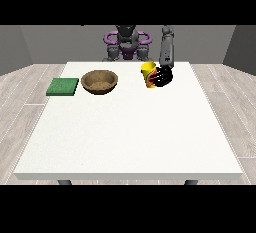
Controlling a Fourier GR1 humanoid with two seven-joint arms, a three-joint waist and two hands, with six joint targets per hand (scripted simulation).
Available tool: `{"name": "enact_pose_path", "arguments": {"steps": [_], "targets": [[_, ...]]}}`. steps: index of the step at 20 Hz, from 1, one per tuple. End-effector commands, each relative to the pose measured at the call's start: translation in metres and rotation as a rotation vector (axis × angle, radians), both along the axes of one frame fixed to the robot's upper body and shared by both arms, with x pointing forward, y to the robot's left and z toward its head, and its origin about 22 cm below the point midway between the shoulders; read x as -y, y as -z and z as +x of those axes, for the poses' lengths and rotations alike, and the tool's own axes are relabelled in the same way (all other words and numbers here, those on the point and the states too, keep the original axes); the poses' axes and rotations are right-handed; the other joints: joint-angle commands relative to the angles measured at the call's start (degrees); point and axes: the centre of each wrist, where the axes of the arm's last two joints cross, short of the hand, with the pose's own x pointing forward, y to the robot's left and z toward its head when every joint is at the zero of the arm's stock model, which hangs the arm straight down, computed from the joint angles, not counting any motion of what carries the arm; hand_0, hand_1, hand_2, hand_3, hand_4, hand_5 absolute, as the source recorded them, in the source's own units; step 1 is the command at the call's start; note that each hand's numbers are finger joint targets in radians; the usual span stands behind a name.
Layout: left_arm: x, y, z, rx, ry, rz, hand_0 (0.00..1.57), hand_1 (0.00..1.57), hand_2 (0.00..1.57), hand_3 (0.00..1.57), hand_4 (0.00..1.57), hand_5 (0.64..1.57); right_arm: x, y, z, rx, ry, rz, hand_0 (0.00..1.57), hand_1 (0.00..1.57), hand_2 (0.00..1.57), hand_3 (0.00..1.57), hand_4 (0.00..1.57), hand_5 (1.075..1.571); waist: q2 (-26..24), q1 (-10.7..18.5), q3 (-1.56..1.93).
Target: Pick the cup and pour the ball into the bowl, then pick the bowl and place it on the pad
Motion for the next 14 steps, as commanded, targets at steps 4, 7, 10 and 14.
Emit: {"name": "enact_pose_path", "arguments": {"steps": [4,7,10,14], "targets": [[0.052,-0.032,0.034,-0.014,-0.041,0.274,1.39,1.39,1.57,1.57,1.10,1.526,0.011,0.011,0.022,-0.067,0.049,0.017,0.00,0.00,0.00,0.00,0.24,1.560,-3.00,2.37,0.00],[0.082,-0.051,0.050,0.003,-0.076,0.372,1.40,1.40,1.57,1.57,1.06,1.548,0.011,0.021,0.028,-0.067,0.012,0.015,0.00,0.00,0.00,0.00,0.26,1.562,-3.09,0.83,0.05],[0.076,-0.056,0.055,-0.005,-0.121,0.392,1.40,1.40,1.57,1.57,1.06,1.548,0.013,0.010,0.022,-0.005,-0.027,0.006,0.00,0.00,0.00,0.00,0.29,1.561,-0.89,-1.33,-0.07],[0.086,-0.071,0.067,-0.028,-0.180,0.484,1.43,1.43,1.57,1.57,1.01,1.558,-0.009,0.012,0.021,-0.028,-0.025,0.019,0.00,0.00,0.00,0.00,0.33,1.564,-1.92,-1.31,-0.08]]}}
